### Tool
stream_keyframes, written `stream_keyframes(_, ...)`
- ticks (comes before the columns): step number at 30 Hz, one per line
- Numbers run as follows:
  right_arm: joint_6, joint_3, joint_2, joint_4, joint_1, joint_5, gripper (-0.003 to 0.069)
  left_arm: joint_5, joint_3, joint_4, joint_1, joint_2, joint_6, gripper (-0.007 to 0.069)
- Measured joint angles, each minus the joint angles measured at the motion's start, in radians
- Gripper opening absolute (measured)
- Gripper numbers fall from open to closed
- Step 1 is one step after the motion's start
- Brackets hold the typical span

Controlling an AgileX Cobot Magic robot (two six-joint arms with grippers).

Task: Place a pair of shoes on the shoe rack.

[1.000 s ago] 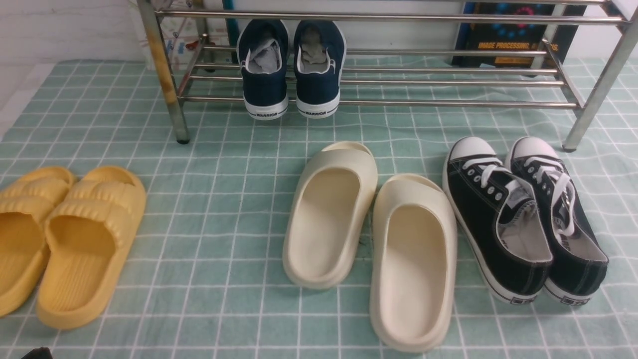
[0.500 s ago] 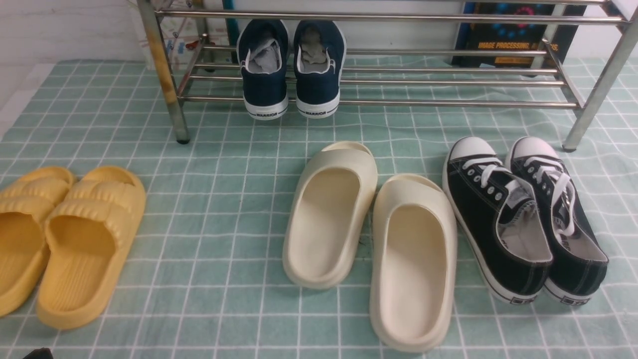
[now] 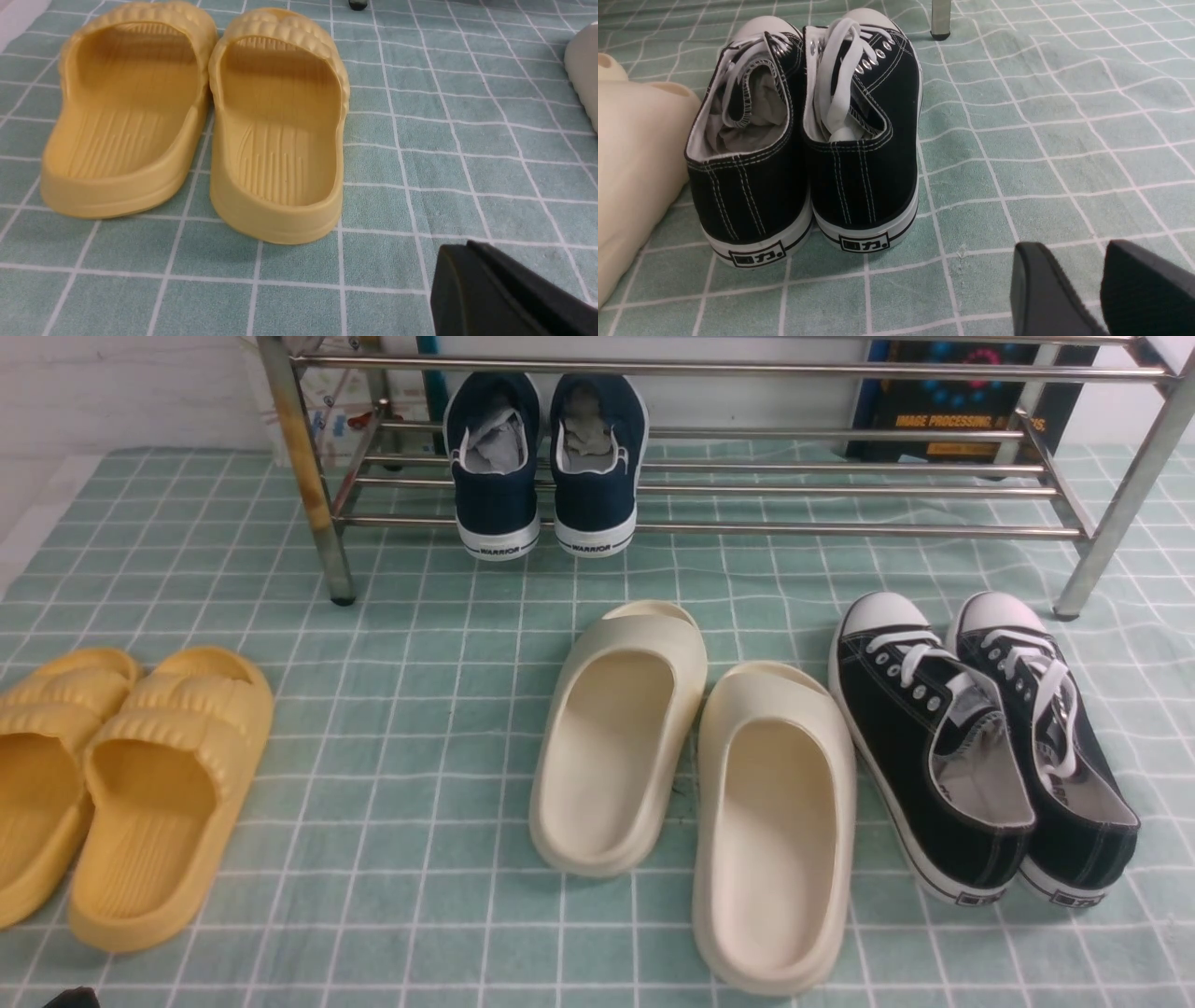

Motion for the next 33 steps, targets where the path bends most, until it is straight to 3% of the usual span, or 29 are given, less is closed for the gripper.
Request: stream_keyframes(33, -0.001, 0.0, 0.0, 0.0, 0.0, 0.0, 0.0239, 0.0, 0.0, 0.0, 0.0, 0.0, 0.0, 0.0005)
